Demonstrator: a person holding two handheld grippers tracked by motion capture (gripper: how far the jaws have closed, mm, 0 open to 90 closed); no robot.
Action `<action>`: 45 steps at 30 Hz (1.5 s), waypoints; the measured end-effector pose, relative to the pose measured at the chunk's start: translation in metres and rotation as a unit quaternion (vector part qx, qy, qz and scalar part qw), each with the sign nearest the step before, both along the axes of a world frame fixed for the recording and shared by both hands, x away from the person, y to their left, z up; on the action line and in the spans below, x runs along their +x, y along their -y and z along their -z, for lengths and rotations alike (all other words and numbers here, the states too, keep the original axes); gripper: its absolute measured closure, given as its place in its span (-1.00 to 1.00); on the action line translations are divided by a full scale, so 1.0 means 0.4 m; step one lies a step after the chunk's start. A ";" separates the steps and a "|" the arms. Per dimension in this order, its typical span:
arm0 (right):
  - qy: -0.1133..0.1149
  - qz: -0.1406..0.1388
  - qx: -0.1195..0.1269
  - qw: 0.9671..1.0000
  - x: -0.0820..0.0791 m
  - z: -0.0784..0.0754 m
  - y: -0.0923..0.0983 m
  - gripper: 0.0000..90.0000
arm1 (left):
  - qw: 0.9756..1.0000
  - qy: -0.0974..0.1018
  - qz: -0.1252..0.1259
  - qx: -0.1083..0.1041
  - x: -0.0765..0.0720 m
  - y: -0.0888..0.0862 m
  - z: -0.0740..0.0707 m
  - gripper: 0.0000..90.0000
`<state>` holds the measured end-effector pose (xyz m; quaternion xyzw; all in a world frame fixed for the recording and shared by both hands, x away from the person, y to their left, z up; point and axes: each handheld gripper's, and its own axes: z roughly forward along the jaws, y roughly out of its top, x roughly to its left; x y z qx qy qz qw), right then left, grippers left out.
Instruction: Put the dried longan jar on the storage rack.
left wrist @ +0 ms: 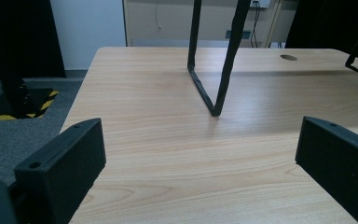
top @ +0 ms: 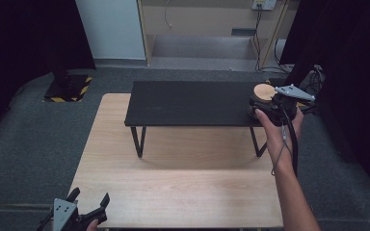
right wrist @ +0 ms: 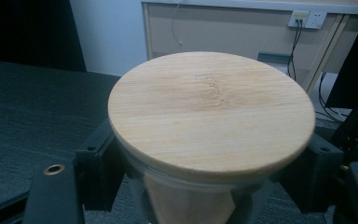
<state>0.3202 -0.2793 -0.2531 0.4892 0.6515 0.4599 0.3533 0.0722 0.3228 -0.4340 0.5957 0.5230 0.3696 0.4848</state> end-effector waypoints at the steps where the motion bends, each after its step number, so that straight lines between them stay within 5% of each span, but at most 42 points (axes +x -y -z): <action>1: 0.000 0.000 0.000 1.000 0.001 0.002 0.000 -0.43 | 1.000 0.000 0.000 0.000 0.000 0.000 0.000 -0.99; 23: -0.007 0.000 -0.006 1.000 0.010 0.015 0.001 -0.43 | 1.000 0.000 0.000 -0.001 -0.001 -0.001 0.000 -0.99; 29: -0.014 -0.003 -0.020 1.000 0.018 0.017 -0.010 -0.92 | 1.000 0.001 -0.001 -0.001 -0.003 -0.002 0.001 -0.99; 45: 0.000 -0.008 -0.008 1.000 -0.017 0.033 0.001 -0.98 | 1.000 0.002 -0.001 0.000 -0.004 -0.004 0.000 -0.99</action>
